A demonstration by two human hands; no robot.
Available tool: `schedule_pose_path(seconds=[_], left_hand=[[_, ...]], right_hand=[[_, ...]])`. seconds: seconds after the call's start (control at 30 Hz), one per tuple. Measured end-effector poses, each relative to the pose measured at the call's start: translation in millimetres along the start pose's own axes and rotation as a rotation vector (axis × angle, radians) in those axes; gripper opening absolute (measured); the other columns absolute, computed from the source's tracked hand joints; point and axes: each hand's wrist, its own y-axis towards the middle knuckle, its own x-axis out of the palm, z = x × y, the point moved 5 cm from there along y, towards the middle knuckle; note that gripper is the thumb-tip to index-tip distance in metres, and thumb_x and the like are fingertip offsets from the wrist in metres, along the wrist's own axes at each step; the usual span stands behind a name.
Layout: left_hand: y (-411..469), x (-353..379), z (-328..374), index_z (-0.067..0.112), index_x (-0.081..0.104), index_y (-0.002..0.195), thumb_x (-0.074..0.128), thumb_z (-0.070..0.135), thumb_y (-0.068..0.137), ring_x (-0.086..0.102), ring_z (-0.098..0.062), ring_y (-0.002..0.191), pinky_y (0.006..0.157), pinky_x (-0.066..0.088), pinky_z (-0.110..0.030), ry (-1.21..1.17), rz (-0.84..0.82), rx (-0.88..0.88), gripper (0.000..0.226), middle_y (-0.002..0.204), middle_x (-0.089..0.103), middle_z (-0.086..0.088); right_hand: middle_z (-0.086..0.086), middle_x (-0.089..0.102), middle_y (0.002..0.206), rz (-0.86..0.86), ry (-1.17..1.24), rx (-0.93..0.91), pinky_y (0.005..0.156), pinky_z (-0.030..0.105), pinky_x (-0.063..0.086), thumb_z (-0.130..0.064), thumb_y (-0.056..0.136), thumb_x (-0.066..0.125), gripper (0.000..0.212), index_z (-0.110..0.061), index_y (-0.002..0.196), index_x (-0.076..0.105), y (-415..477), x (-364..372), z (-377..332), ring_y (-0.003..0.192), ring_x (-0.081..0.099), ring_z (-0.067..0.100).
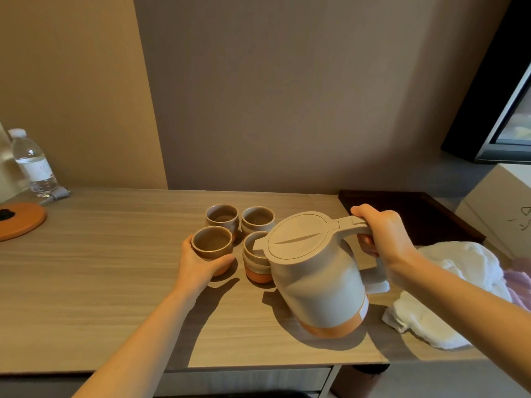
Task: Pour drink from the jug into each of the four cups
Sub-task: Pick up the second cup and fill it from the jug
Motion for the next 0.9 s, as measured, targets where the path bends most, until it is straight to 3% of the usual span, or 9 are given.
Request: schedule_pose_path(seconds=[0.2, 0.5, 0.77, 0.9], left_hand=[[3.2, 4.7, -4.8, 0.018, 0.041, 0.134, 0.092, 0.02, 0.059, 0.051, -0.024, 0.121, 0.089, 0.045, -0.033, 0.021, 0.114, 0.014, 0.092, 0.13, 0.054, -0.005], [-11.5, -6.3, -2.9, 0.02, 0.044, 0.131, 0.092, 0.023, 0.058, 0.053, -0.024, 0.118, 0.089, 0.047, -0.036, -0.014, 0.235, 0.041, 0.087, 0.126, 0.057, -0.003], [-56.2, -8.7, 17.5, 0.03, 0.045, 0.124, 0.093, 0.019, 0.056, 0.051, -0.013, 0.11, 0.086, 0.044, -0.03, 0.022, 0.079, 0.161, 0.084, 0.115, 0.057, 0.008], [-73.9, -3.7, 15.6, 0.032, 0.046, 0.126, 0.095, 0.028, 0.05, 0.052, -0.014, 0.115, 0.092, 0.05, -0.036, 0.144, 0.061, 0.203, 0.09, 0.121, 0.058, 0.007]], right_hand=[[0.016, 0.049, 0.064, 0.003, -0.039, -0.029, 0.058, 0.027, 0.037, -0.027, 0.092, 0.05, 0.042, 0.008, 0.071, 0.061, 1.8, 1.5, -4.4, 0.061, 0.043, 0.021], [-0.002, 0.041, 0.042, -0.024, -0.04, -0.05, 0.048, 0.024, 0.032, -0.023, 0.092, 0.049, 0.043, -0.004, 0.053, 0.053, 4.3, 1.3, -3.8, 0.041, 0.036, 0.009], [-0.007, 0.039, 0.034, -0.114, -0.032, -0.074, 0.047, 0.023, 0.03, -0.022, 0.093, 0.048, 0.043, -0.003, 0.054, 0.054, 1.6, 7.3, -9.9, 0.033, 0.034, 0.005], [-0.006, 0.042, 0.037, -0.14, -0.037, -0.084, 0.047, 0.023, 0.031, -0.023, 0.093, 0.049, 0.043, -0.002, 0.056, 0.057, -0.2, 11.2, -12.3, 0.034, 0.035, 0.005]])
